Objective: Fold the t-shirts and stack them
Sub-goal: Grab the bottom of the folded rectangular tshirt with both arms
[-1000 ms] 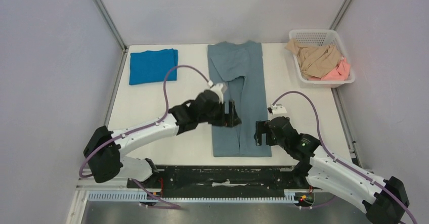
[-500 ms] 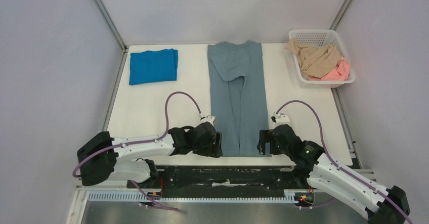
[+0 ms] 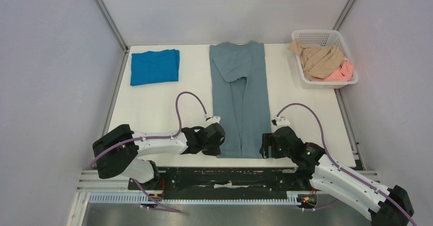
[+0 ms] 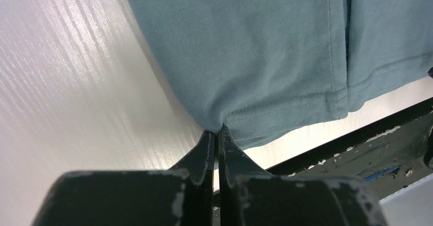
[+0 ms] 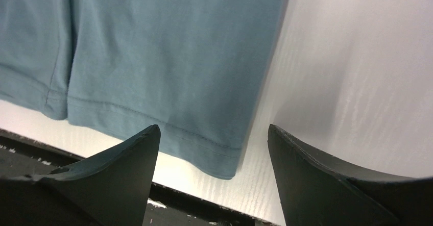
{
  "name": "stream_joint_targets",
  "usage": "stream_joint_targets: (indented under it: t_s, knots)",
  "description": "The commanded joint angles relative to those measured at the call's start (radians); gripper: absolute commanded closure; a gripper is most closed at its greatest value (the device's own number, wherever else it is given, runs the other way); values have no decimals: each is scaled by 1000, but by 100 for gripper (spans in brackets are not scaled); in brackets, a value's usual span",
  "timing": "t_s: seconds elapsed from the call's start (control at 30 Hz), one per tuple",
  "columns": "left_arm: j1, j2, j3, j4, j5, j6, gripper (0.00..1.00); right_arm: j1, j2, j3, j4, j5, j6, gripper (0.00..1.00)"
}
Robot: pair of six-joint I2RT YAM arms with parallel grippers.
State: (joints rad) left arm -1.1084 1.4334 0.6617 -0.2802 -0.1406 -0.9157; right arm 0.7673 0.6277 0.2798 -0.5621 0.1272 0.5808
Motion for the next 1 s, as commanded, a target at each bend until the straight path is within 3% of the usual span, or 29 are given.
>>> stream_joint_targets:
  t_s: [0.0, 0.17, 0.3, 0.5, 0.63, 0.77, 0.97]
  knots:
    - [-3, 40, -19, -41, -62, 0, 98, -3, -1, -9, 9, -67, -7, 30]
    - [-3, 13, -36, -34, -58, -9, 98, -2, 31, -22, -7, -72, -8, 44]
    - [-3, -22, -65, -9, -49, -21, 98, -1, 63, -13, -36, -95, -12, 63]
    - [-10, -113, -154, 35, 35, -34, 98, -2, 18, -26, -74, -187, -33, 100]
    - [-16, -183, -251, 205, 195, -37, 98, -2, -56, -97, 27, -257, -21, 100]
    - [-14, -201, -229, 194, 154, -24, 98, -2, -117, -107, 107, -226, 6, 100]
    - [10, -221, -113, 130, 120, 34, 98, -2, -94, 15, 98, -166, -25, 100]
